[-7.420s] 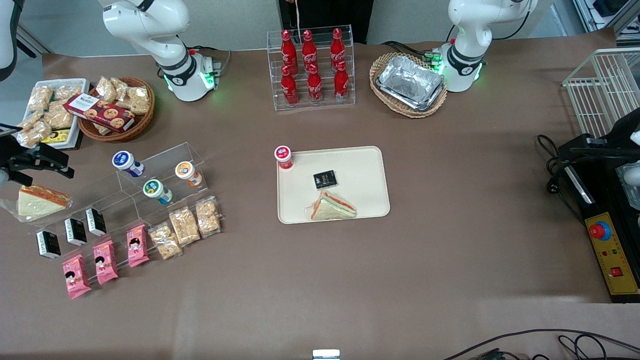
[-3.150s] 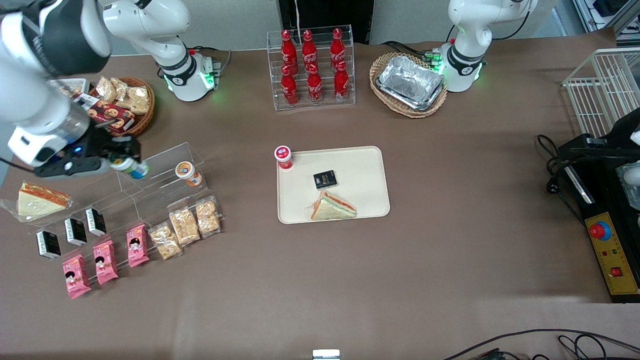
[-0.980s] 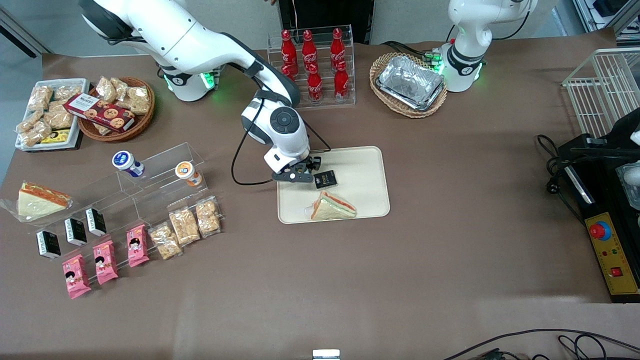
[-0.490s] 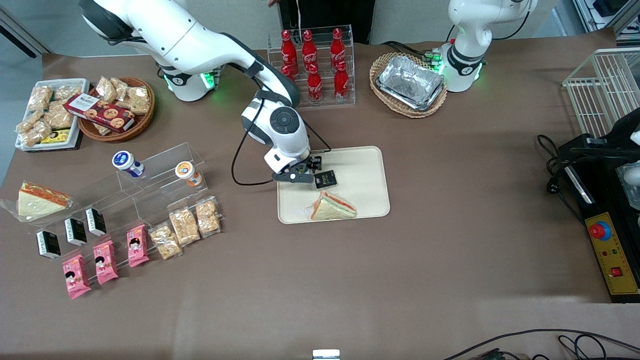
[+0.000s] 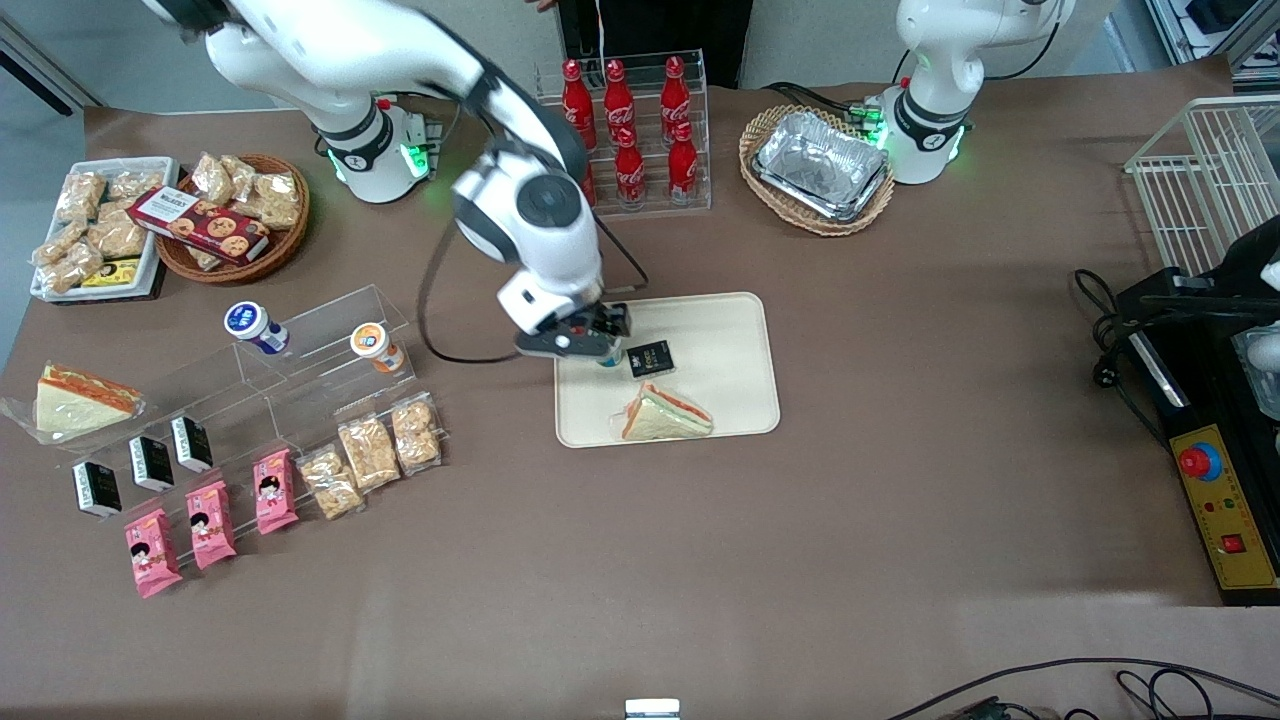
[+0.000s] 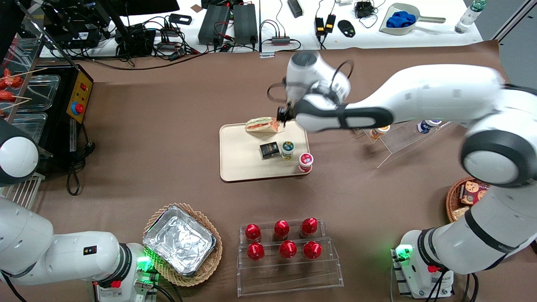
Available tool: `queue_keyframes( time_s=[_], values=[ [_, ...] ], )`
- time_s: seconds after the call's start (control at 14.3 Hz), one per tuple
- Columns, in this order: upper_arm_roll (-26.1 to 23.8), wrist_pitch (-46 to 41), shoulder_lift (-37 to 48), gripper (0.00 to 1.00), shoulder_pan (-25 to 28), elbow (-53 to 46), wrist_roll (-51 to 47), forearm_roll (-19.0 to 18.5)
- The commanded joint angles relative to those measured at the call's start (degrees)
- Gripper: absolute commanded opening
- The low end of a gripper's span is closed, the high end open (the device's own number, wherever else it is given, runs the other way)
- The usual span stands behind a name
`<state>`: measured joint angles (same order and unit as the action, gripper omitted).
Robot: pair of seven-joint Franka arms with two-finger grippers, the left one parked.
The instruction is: Place green gum on tray
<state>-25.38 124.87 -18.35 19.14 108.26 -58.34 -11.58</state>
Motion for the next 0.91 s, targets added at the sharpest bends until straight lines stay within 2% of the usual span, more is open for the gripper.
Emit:
queue_keyframes(
  time_s=[0.0,0.14,0.49,0.63,0.84],
  values=[
    [-0.2,-10.23,13.22,1.0,-7.95,1.61,13.81,10.42],
    [2.33,-15.16,17.89,1.0,-12.09,1.17,22.44,11.32],
    [20.86,-23.16,20.63,1.0,-13.59,-4.97,48.19,11.58],
    [23.96,-23.97,20.63,1.0,-15.87,-6.56,53.05,11.58],
    [27.73,-24.14,20.37,1.0,-17.03,-8.76,53.77,11.14]
  ],
)
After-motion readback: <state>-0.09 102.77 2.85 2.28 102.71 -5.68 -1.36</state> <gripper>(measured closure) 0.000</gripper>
